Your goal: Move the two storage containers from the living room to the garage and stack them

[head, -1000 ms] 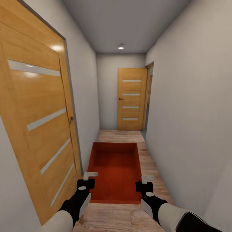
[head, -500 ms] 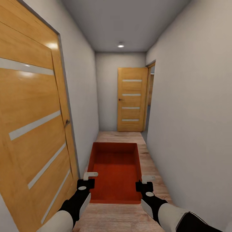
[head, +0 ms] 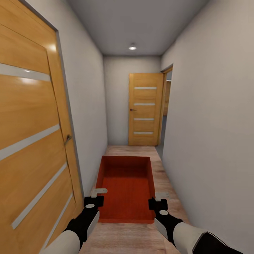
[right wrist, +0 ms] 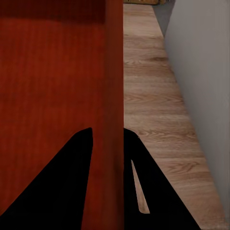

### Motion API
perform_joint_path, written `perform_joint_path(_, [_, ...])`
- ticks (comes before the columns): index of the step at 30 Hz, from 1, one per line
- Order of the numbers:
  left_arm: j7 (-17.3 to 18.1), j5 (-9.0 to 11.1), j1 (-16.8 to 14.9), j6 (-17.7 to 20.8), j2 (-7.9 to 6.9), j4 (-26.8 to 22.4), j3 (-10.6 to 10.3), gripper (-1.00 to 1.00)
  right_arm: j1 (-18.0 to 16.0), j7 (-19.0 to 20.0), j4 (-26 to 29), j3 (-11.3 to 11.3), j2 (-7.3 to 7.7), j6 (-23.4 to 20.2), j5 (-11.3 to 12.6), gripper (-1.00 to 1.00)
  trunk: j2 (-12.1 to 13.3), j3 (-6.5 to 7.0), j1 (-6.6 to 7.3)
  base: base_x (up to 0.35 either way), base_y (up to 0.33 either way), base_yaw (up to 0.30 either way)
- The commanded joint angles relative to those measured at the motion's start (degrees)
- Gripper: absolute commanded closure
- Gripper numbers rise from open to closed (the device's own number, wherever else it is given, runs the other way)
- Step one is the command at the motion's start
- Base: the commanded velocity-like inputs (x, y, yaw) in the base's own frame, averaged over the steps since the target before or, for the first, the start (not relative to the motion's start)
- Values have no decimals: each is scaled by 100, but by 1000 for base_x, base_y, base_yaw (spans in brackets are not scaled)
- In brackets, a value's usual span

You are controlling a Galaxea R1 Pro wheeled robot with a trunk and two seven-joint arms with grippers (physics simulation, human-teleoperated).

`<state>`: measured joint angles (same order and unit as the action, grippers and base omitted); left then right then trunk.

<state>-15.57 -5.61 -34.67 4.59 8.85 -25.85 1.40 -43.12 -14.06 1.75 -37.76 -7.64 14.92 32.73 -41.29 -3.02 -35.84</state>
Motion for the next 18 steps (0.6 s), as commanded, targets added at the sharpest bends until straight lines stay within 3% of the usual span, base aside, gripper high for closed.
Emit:
perform_joint_path(1, [-34,-63,-5,51,3,-8,421,100,-4,12,27,94,0,-6,-92,100,-8,-9,-5,321,0,0])
perform_joint_path(18, [-34,-63,-5,51,3,-8,414,100,-4,10,27,94,-1,-6,-92,100,-8,-9,-5,321,0,0])
